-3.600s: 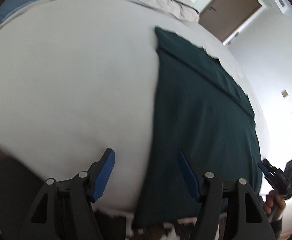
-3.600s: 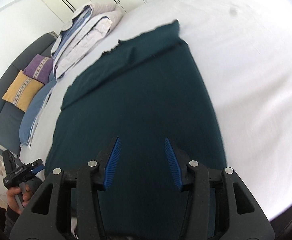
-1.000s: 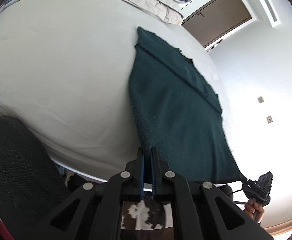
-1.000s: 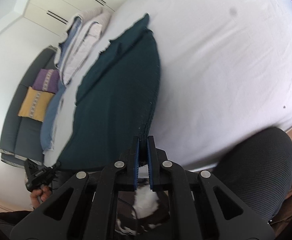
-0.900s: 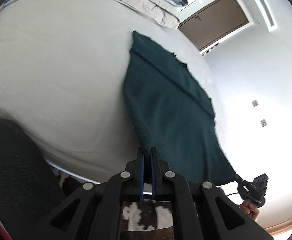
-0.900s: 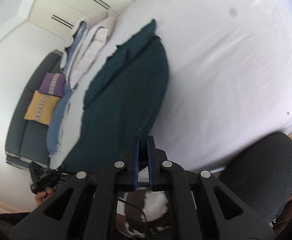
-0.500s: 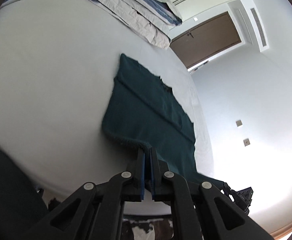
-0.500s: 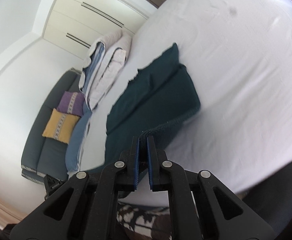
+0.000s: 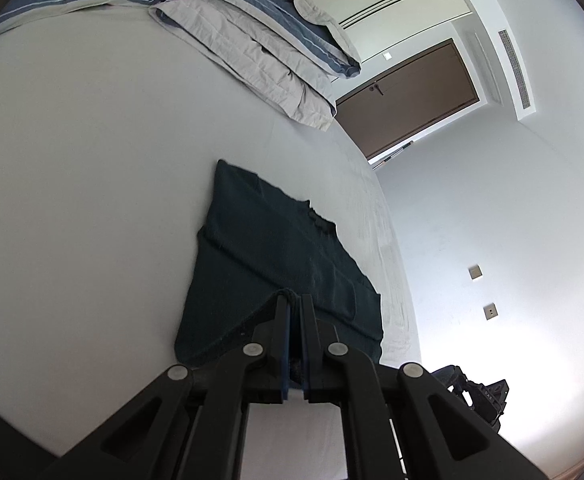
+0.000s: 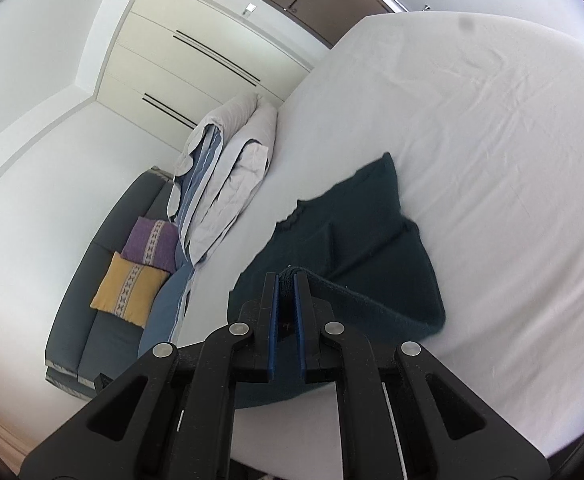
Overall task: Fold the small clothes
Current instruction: 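Lift the hem with both tools and fold it toward the collar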
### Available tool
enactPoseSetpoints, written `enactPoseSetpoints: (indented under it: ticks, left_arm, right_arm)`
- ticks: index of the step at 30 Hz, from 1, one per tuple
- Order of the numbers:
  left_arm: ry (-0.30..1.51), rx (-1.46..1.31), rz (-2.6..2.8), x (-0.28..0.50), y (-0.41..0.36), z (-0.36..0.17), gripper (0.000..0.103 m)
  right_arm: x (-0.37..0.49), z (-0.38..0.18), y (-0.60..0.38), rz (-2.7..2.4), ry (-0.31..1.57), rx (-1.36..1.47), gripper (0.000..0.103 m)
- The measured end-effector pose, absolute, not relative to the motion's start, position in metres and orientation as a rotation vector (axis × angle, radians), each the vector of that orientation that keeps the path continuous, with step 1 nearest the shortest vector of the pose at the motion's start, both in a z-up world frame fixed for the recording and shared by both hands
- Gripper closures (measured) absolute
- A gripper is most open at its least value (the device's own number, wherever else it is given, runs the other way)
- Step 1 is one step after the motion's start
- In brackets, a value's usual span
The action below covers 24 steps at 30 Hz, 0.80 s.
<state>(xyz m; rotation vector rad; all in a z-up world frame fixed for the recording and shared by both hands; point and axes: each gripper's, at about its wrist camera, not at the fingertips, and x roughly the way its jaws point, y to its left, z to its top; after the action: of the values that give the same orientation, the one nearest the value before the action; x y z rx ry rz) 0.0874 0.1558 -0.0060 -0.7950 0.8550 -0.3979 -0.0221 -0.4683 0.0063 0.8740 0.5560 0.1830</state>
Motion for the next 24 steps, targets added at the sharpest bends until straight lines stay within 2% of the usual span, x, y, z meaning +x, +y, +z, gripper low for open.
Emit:
enactPoseSetpoints:
  ticks: [10,24]
  left_arm:
    - [0.876,-0.794,-0.364,0.173,0.143,-0.015,0.098]
    - [0.923,-0.777,-0.294,0.291,0.13,-0.043,0.098]
  right_arm:
    - [0.089,0.008,-0.48,0.121,0.561,0.83,0.097]
    - [0.249,-0.039,-0.491,0.003,0.643,0.762,0.097]
